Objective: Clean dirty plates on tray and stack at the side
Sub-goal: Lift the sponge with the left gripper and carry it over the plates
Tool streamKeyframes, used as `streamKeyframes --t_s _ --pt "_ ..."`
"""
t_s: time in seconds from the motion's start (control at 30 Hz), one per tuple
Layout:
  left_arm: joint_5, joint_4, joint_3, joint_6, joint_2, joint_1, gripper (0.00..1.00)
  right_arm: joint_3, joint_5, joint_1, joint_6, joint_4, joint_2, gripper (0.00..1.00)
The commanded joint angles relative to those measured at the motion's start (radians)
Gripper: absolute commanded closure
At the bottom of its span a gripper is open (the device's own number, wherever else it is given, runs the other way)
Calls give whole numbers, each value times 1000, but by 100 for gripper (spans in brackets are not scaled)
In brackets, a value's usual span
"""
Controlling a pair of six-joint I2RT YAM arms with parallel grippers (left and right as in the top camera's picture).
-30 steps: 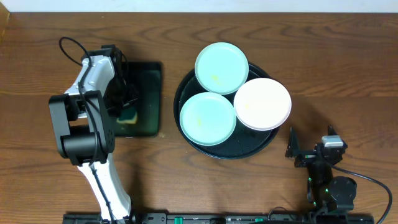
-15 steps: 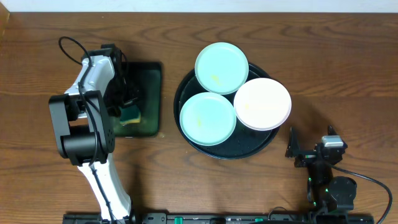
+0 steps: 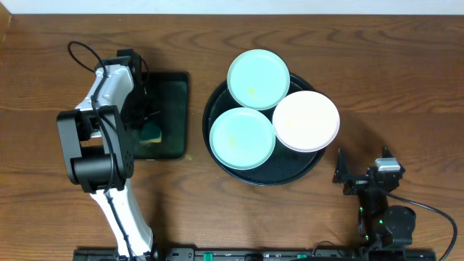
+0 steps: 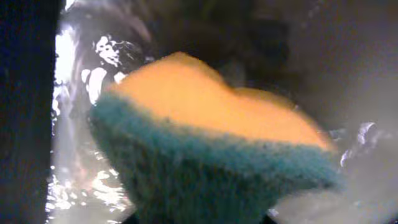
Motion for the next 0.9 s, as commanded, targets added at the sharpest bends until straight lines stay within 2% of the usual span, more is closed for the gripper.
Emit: streamKeyframes --t_s 0.0,0.2,0.43,0.6,0.77,0.87 --pt "-5 -3 23 11 -15 3 92 -3 6 5 -15 -3 -5 1" --pt "-5 -21 33 10 -132 2 93 -3 6 5 -15 -3 -5 1" --pt "-5 -16 33 -100 -372 2 92 -3 6 5 -15 -3 -4 1" --pt "-4 9 33 -106 -523 2 92 -3 6 5 -15 -3 -5 1" --pt "-5 31 32 -103 -573 2 92 -3 6 5 -15 -3 -5 1" --pt "-13 106 -29 -102 -550 2 92 -3 6 5 -15 -3 -4 1"
